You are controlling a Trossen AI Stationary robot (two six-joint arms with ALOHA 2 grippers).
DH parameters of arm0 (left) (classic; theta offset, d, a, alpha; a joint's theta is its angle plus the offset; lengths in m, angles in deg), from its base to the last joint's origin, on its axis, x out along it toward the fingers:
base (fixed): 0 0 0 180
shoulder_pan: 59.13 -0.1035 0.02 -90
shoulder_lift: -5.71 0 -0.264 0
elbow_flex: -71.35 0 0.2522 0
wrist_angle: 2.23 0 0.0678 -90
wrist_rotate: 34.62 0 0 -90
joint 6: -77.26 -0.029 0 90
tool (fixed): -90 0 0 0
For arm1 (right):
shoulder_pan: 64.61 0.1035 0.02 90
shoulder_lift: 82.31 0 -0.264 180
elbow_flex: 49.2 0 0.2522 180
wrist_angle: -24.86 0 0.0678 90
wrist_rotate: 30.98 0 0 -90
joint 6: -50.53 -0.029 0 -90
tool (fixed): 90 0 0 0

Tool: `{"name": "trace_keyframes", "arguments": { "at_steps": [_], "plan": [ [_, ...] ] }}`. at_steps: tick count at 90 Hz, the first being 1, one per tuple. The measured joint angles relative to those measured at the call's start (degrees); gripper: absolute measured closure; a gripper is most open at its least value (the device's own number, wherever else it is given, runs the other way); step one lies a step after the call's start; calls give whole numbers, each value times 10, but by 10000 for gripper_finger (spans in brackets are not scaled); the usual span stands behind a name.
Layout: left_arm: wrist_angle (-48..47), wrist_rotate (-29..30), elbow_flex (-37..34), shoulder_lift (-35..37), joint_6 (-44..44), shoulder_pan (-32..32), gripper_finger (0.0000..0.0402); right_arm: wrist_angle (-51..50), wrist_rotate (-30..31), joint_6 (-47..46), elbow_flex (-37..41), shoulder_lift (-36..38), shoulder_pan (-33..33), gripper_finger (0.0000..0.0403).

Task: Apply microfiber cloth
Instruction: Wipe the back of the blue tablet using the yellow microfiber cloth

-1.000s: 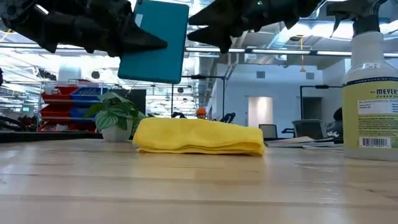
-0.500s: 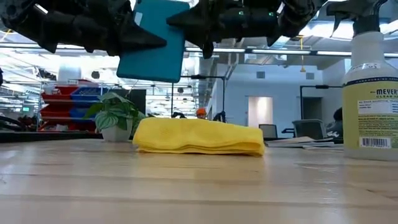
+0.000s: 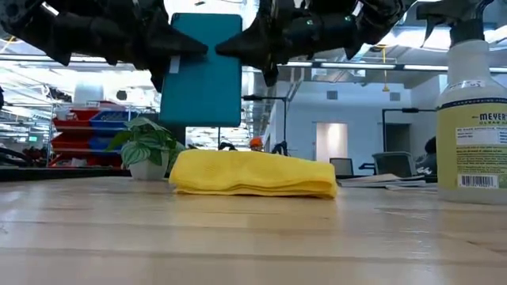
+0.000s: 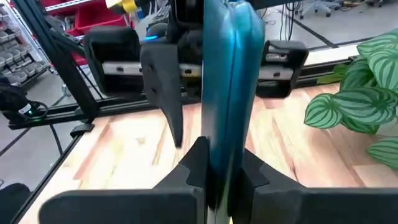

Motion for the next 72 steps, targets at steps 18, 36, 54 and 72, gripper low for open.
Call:
{"name": "trace_keyframes", "arguments": {
  "at_steps": [18,36,54,72],
  "plan": [
    [-15,2,0,19,-6,0,291,-5,0,0,0,0,0,391],
    [-15,19,0,19,-12,0,324,-7,1,0,0,0,0,389],
    [-18,26,0,19,-24,0,389,-7,0,0,1,0,0,384],
    [-36,40,0,19,-22,0,394,-74,5,92,2,11,-2,340]
  ]
}}
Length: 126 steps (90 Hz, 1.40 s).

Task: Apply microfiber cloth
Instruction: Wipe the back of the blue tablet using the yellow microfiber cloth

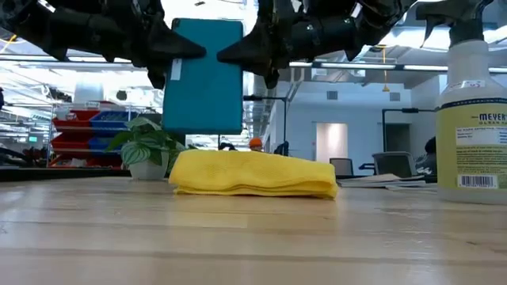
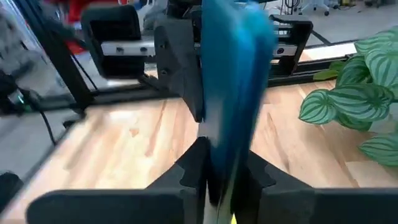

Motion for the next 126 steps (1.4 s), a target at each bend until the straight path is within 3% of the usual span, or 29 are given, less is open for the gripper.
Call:
{"name": "trace_keyframes", "arguments": {
  "at_steps": [10,23,42,58,75,95,110,126],
  "plan": [
    [-24,24,0,4,-2,0,395,-125,34,73,-16,19,-4,300],
    [-39,66,0,10,6,-6,395,-218,39,87,-36,26,-4,239],
    [-58,104,0,34,11,-16,395,-211,15,93,-37,-22,42,157],
    [-80,119,0,60,20,-25,395,-104,53,93,-38,-109,63,144],
    [-82,120,0,68,40,-27,395,-106,107,120,-58,-180,65,186],
    [-124,119,0,64,115,-34,395,-127,111,84,-68,-179,71,380],
    [-139,116,-12,64,163,-61,395,-138,156,110,-68,-106,102,396],
    [-71,76,-56,64,225,-92,396,-98,362,193,-69,-22,138,399]
  ]
}}
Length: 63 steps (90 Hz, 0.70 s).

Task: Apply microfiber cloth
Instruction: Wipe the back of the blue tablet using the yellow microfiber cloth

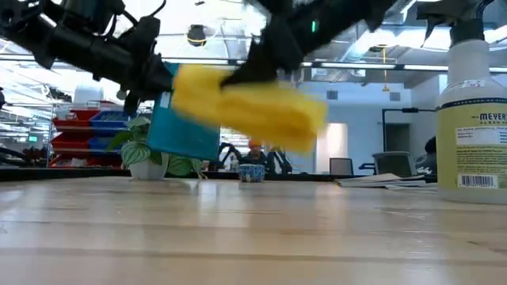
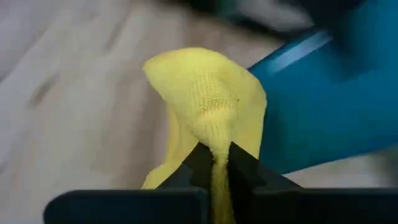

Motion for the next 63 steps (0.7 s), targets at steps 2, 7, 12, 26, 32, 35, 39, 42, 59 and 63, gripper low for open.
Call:
{"name": "trace_keyframes", "arguments": {
  "at_steps": [2,7,12,26,32,35,39,42,59,63],
  "plan": [
    [15,-5,-6,0,6,-2,396,12,27,16,0,6,2,400],
    [63,-19,-20,-1,19,-7,396,52,87,52,-2,10,4,400],
    [112,-34,-30,0,29,-10,396,81,116,85,-2,9,2,400],
    [164,-56,-34,0,37,-12,396,153,114,110,-3,-26,-19,401],
    [184,-61,-34,0,37,-12,396,154,105,110,-12,-46,-27,402],
    [190,-62,-34,0,38,-12,396,154,88,111,-17,-58,-31,402],
    [191,-60,-34,0,38,-12,396,161,67,110,-26,-75,-36,402],
    [190,-59,-34,0,38,-12,396,162,58,110,-32,-87,-38,402],
    [192,-53,-35,-1,36,-13,396,160,42,113,-86,-158,-36,402],
    [192,-54,-35,-1,36,-13,396,156,37,120,-93,-166,-34,402]
  ]
}}
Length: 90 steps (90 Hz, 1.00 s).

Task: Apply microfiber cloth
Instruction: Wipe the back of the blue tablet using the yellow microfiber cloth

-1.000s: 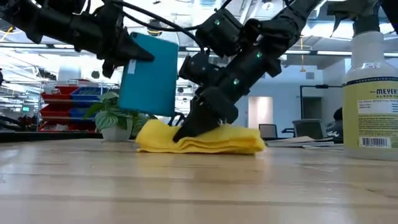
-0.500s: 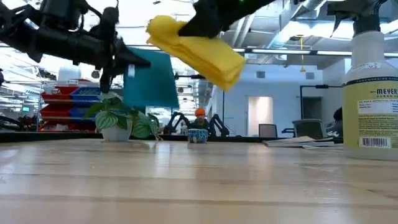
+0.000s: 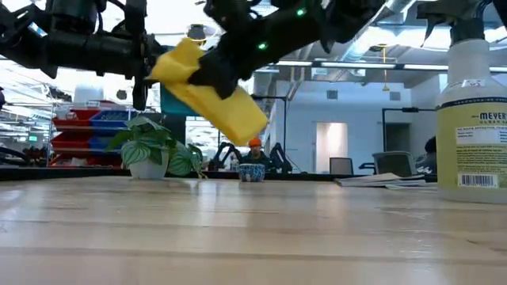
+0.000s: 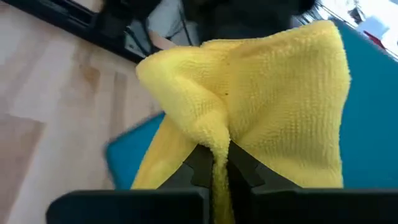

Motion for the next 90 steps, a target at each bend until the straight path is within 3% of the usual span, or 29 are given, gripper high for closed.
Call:
{"name": "trace_keyframes", "arguments": {
  "at_steps": [19,66,82,90],
  "plan": [
    [0,-2,0,0,0,0,396,-34,37,20,-16,-3,4,403],
    [-18,-7,3,2,-21,2,394,-354,261,-74,-14,120,10,403],
    [-23,7,3,2,-33,2,393,-343,262,-86,-14,172,33,403],
    [-28,12,3,2,-36,2,392,-313,231,-73,-14,185,49,403]
  ]
}}
